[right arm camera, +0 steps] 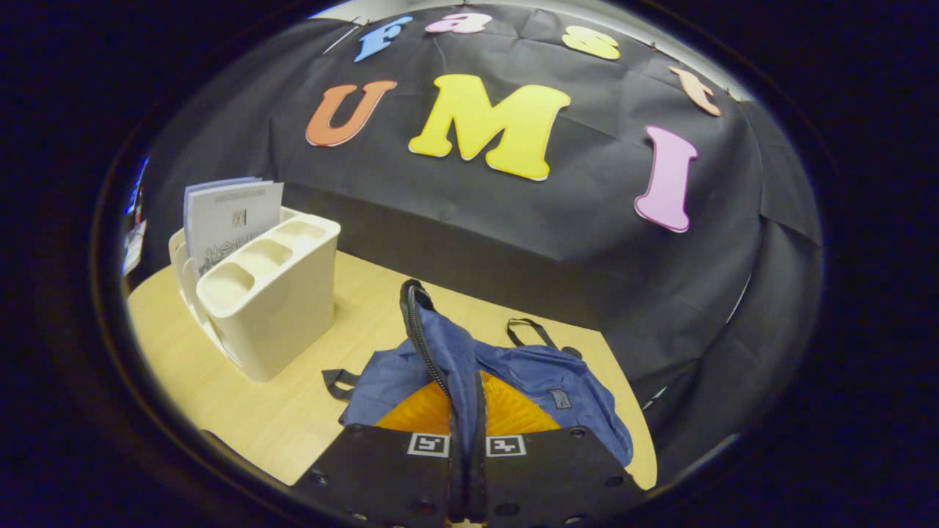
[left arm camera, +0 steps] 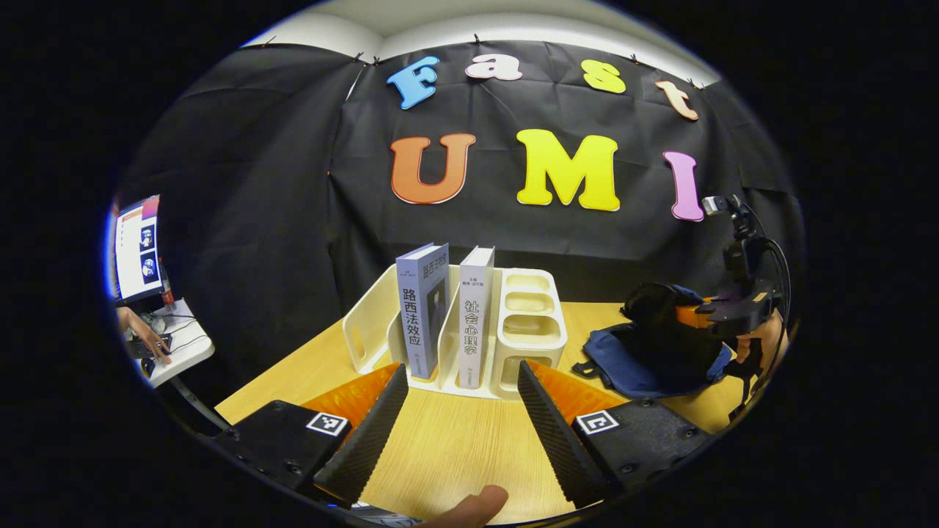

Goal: Open the schoolbag, grab two books from the bookshelf and put them into the schoolbag.

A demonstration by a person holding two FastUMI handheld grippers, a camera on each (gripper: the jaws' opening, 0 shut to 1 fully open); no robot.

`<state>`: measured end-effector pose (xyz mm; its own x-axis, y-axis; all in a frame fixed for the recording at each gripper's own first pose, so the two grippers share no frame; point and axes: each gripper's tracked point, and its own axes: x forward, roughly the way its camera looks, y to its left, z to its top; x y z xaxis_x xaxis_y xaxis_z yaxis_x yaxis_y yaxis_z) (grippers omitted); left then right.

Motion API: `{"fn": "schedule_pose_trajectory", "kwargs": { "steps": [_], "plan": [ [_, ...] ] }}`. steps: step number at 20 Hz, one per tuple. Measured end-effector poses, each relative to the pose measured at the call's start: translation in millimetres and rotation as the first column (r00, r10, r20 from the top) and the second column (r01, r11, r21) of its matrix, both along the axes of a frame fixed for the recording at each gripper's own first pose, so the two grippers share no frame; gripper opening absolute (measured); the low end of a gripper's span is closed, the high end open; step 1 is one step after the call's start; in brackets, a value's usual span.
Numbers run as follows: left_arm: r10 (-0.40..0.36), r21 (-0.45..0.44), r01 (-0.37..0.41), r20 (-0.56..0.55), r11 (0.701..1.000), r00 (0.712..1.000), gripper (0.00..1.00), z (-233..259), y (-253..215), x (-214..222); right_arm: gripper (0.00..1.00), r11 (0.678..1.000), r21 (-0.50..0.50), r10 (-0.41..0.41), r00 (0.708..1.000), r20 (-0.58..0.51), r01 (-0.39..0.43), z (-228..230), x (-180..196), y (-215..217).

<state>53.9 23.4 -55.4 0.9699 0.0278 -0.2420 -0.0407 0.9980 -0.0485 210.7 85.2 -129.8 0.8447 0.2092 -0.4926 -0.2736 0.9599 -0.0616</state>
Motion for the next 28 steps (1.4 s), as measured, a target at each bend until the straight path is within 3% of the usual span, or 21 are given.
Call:
{"fn": "schedule_pose_trajectory", "kwargs": {
  "steps": [4,11,16,19,24,28],
  "plan": [
    [-0.085,-0.136,0.077,-0.057,0.988,0.995,0.97,13.2,-11.2,39.8,0.03,0.990,0.139,0.001,1.000,-0.030,0.004,17.2,15.1,-31.1],
    [-0.077,-0.041,0.070,-0.208,0.997,0.975,0.95,47.2,1.6,126.5,0.03,0.966,0.256,0.039,0.997,-0.067,-0.020,26.1,35.1,-65.7],
    [-0.089,0.013,0.100,-0.340,0.995,0.936,0.95,53.4,-2.5,181.7,0.03,0.954,0.293,0.100,0.990,-0.102,-0.066,22.1,46.0,-74.3],
    [-0.106,-0.029,0.103,-0.421,0.994,0.901,0.93,46.7,-5.6,209.2,0.03,0.946,0.309,0.130,0.986,-0.100,-0.093,16.9,50.5,-78.0],
    [-0.155,-0.074,0.138,-0.564,0.988,0.811,0.89,17.9,-17.3,244.6,0.03,0.941,0.312,0.169,0.981,-0.094,-0.132,6.7,50.1,-83.1],
    [-0.094,0.016,0.143,-0.678,0.990,0.729,0.84,-11.0,-1.9,251.4,0.03,0.934,0.327,0.183,0.979,-0.090,-0.145,-0.2,48.3,-88.0]
  ]
}}
